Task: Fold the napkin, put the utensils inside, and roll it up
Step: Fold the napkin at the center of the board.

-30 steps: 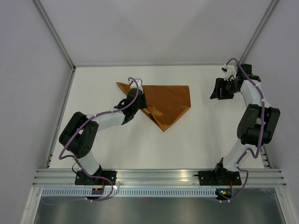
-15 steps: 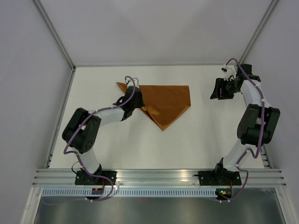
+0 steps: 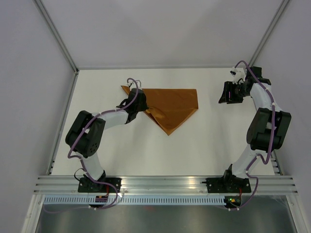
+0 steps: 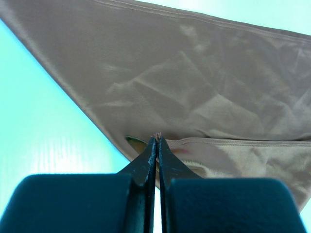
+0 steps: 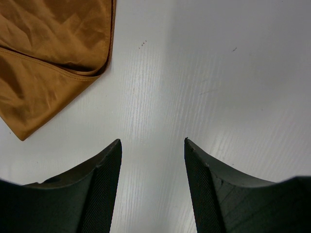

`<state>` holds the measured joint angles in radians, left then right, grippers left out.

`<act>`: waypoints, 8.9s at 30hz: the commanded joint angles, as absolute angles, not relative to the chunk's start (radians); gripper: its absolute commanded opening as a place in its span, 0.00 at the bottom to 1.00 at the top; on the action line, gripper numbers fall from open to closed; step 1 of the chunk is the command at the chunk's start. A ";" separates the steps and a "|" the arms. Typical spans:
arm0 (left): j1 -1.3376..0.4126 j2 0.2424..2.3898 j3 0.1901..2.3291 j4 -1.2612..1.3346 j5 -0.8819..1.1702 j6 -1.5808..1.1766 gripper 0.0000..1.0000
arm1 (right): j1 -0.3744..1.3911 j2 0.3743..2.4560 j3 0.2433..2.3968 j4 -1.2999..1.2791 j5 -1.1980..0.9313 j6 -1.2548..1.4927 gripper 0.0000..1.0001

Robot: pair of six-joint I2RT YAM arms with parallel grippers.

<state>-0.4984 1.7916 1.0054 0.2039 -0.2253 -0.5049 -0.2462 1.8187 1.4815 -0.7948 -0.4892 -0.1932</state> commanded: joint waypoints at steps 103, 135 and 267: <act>-0.072 2.192 1.362 0.441 0.216 -0.784 0.04 | -0.252 1.876 1.513 -0.827 -0.512 -0.284 0.59; -0.278 1.933 0.999 0.845 0.474 -0.620 0.02 | -0.252 1.776 1.454 -0.836 -0.472 -0.284 0.59; -0.597 1.827 0.768 0.787 0.376 -0.690 0.43 | -0.250 1.713 1.387 -0.861 -0.517 -0.328 0.59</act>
